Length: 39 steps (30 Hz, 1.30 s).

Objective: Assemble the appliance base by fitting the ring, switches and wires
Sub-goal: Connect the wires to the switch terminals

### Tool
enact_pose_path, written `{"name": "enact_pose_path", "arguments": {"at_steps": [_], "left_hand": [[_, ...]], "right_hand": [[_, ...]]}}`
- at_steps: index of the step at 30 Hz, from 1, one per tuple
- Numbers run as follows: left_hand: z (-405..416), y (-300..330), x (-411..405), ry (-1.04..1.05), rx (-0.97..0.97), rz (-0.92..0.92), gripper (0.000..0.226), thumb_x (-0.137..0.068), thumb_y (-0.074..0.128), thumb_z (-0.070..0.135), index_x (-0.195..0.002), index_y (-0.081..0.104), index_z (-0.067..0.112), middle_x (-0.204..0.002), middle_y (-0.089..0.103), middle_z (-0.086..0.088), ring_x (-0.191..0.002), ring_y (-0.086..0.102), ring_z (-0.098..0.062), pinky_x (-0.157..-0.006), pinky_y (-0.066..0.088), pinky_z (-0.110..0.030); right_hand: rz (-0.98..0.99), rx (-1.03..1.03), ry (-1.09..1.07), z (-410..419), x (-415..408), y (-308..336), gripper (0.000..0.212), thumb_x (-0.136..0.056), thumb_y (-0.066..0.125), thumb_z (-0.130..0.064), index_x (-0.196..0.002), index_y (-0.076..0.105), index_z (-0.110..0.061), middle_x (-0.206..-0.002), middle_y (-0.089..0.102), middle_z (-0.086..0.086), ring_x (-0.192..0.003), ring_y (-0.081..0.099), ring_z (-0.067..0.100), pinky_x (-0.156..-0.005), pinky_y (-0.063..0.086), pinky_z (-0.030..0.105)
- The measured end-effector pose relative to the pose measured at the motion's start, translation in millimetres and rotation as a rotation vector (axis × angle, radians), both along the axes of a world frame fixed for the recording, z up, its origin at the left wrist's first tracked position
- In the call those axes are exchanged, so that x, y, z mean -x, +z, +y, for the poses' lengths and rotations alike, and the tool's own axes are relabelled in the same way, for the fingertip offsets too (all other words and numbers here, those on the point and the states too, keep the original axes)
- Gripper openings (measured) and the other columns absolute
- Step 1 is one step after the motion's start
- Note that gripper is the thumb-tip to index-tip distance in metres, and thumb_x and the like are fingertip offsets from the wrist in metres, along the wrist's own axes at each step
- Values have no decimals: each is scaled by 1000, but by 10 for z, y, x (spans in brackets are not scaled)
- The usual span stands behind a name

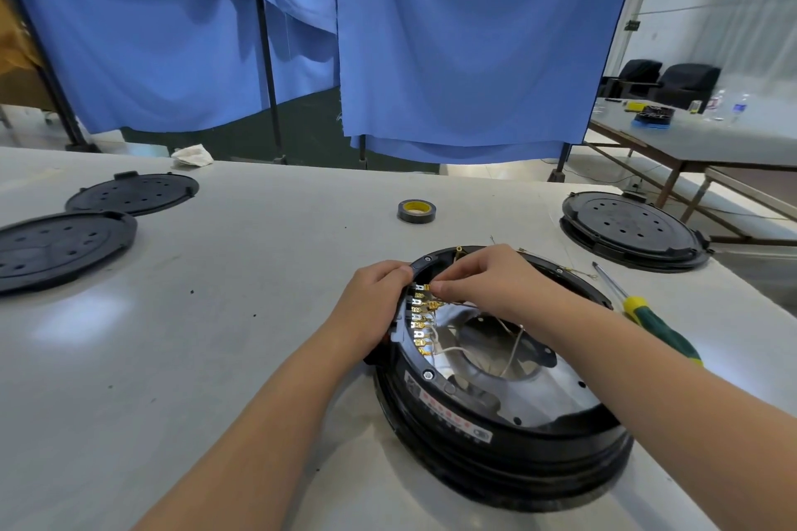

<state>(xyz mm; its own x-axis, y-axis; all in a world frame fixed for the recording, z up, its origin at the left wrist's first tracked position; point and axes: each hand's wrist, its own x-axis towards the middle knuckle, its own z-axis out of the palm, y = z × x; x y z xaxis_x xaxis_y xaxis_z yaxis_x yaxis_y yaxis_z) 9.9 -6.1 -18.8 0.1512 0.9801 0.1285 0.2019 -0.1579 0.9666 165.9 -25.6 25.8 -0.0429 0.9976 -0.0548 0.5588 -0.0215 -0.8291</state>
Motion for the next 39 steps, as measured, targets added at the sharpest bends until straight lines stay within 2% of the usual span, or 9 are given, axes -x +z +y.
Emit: {"name": "enact_pose_path", "arguments": {"at_steps": [2, 6, 11, 15, 18, 22, 29, 35, 39], "left_hand": [[1, 1, 0, -5, -7, 6, 32, -96, 45, 14, -67, 59, 13, -63, 57, 2, -62, 51, -11, -62, 38, -29], [3, 3, 2, -4, 1, 2, 31, -95, 45, 14, -69, 62, 12, -66, 59, 0, -64, 52, -13, -63, 39, -30], [2, 4, -3, -3, -10, 1, 28, -95, 45, 12, -83, 64, -5, -73, 60, -8, -70, 53, -18, -67, 39, -31], [9, -3, -6, -4, -18, 2, 29, -96, 44, 13, -83, 61, -7, -76, 57, -13, -70, 50, -17, -67, 38, -31], [16, -16, -2, -31, -24, 30, 33, -97, 41, 14, -66, 52, 8, -65, 51, -6, -61, 45, -12, -59, 35, -26], [48, -24, 6, -56, 11, 53, 37, -98, 38, 16, -62, 48, 16, -57, 50, 3, -52, 44, -8, -47, 34, -18], [72, -13, 2, -69, 26, 115, 39, -99, 34, 19, -63, 49, 19, -64, 53, 2, -64, 48, -14, -60, 37, -29], [80, -22, -3, -64, 46, 113, 36, -98, 35, 20, -63, 46, 19, -62, 52, 4, -63, 46, -14, -59, 35, -30], [87, -28, 0, -57, 36, 135, 43, -98, 35, 20, -56, 45, 23, -48, 51, 13, -52, 45, -4, -53, 33, -25]], "right_hand": [[-1, 0, -2, 2, 11, 1, 10, -79, 77, -25, -70, 74, -28, -63, 69, -13, -64, 61, -3, -48, 40, 5], [-1, 1, 6, 11, 16, 0, 7, -79, 77, -25, -74, 75, -27, -69, 70, -9, -67, 61, 0, -55, 41, 10], [-52, -66, 62, -4, 9, -20, 6, -81, 74, -24, -76, 75, -23, -52, 64, -15, -49, 55, -8, -47, 39, 6], [-135, -142, 76, -8, 26, -28, 9, -80, 74, -28, -72, 75, -25, -64, 70, -8, -59, 60, 0, -58, 47, 15], [-195, -189, 98, -15, 44, -21, 13, -81, 74, -26, -68, 72, -29, -67, 71, -10, -66, 65, 2, -64, 50, 17], [-236, -209, 125, -2, 54, -2, 14, -83, 72, -22, -71, 71, -30, -73, 71, -13, -73, 66, 1, -72, 51, 20], [-357, -265, 170, 14, 70, 33, 9, -85, 69, -18, -85, 76, -23, -71, 63, -15, -75, 59, 0, -71, 44, 17], [-351, -252, 120, -4, 95, 25, 10, -84, 69, -24, -75, 74, -25, -74, 72, -9, -74, 65, 8, -73, 53, 28], [-359, -250, 135, 15, 113, 27, 10, -84, 70, -20, -76, 74, -25, -76, 71, -8, -77, 65, 9, -77, 53, 29]]}}
